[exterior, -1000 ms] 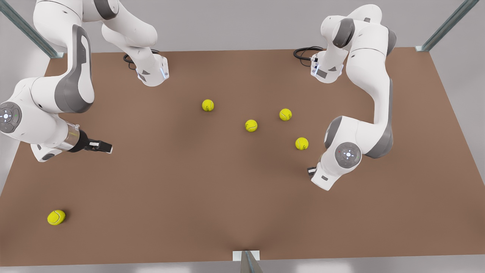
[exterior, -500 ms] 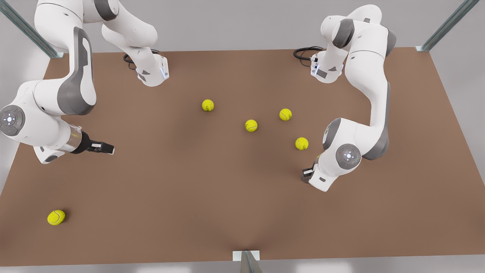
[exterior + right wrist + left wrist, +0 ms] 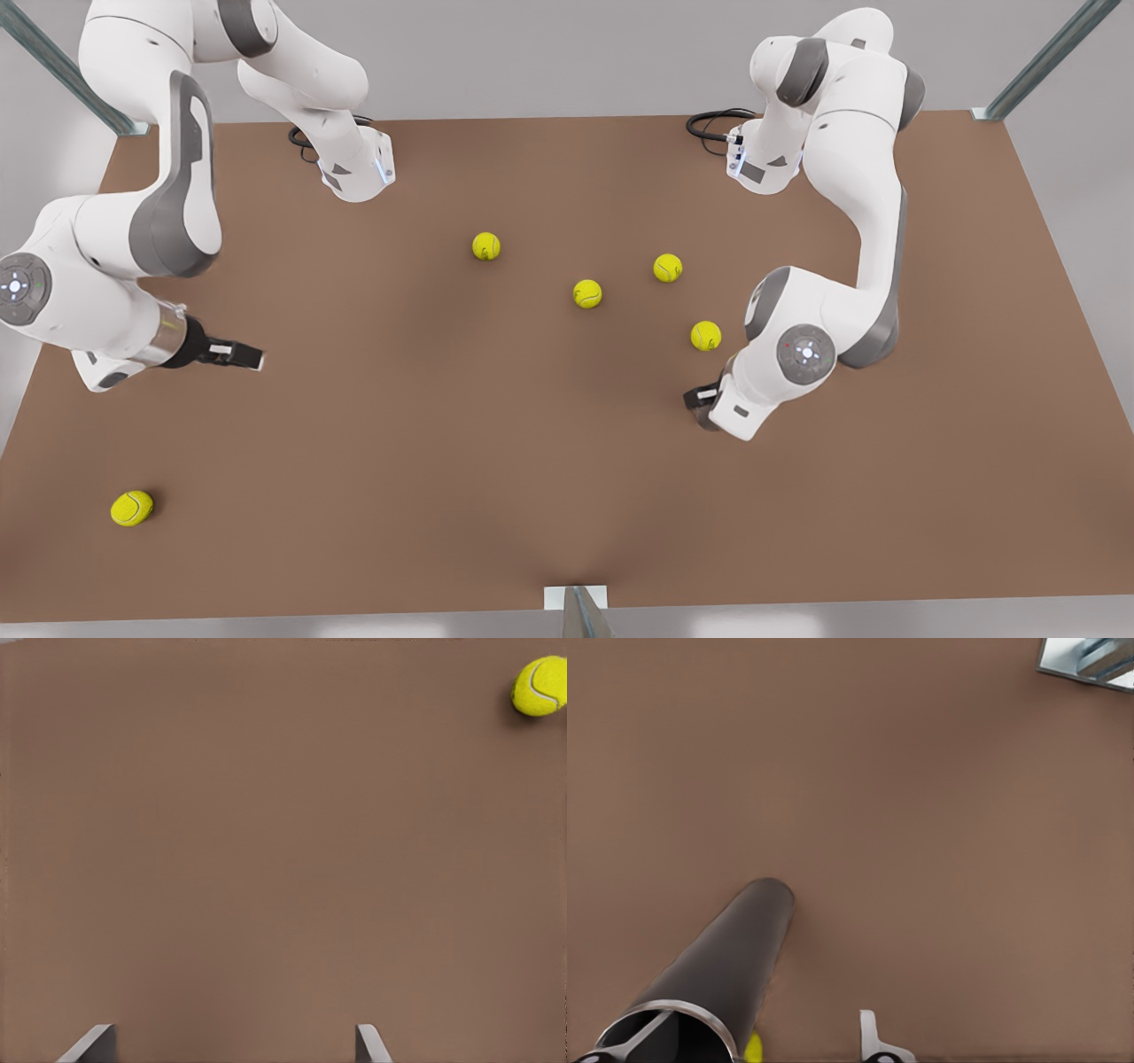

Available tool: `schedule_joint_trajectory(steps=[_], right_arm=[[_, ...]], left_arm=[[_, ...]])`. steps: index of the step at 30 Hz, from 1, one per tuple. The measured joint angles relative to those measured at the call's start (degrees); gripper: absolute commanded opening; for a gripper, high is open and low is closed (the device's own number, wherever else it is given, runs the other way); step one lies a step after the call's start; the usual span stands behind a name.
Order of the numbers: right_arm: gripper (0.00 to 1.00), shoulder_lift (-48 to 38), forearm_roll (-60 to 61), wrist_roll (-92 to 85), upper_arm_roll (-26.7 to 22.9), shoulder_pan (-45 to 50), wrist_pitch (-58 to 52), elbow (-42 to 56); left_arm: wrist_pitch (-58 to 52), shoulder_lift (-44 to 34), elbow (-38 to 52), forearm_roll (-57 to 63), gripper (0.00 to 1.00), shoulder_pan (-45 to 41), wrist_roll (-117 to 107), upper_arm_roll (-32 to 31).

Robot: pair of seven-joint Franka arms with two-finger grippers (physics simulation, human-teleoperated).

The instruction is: Put the tennis tube upright

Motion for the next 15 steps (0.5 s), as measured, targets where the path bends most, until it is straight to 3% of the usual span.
schedule_joint_trajectory(steps=[6, 10, 13, 15], right_arm=[[1.00, 0.4, -1.3, -1.3, -0.6, -0.3, 1.3, 0.8], [1.00, 0.2, -1.6, -1.9, -0.7, -0.2, 1.8, 0.9], [1.00, 0.1, -1.8, -2.3, -0.6, -0.1, 2.1, 0.9], [1.00, 0.1, -1.8, -2.6, -0.6, -0.1, 2.3, 0.9]], left_arm=[[-2.8, -2.9, 0.0, 0.4, 1.00, 0.1, 0.9, 0.2], [-9.2, -13.4, -0.3, 0.6, 1.00, 3.8, 5.9, 1.0], [-8.3, -31.0, -22.1, 0.6, 1.00, 5.7, 10.0, 4.1], [-7.0, -33.9, -26.9, 0.7, 1.00, 6.5, 12.3, 4.7]])
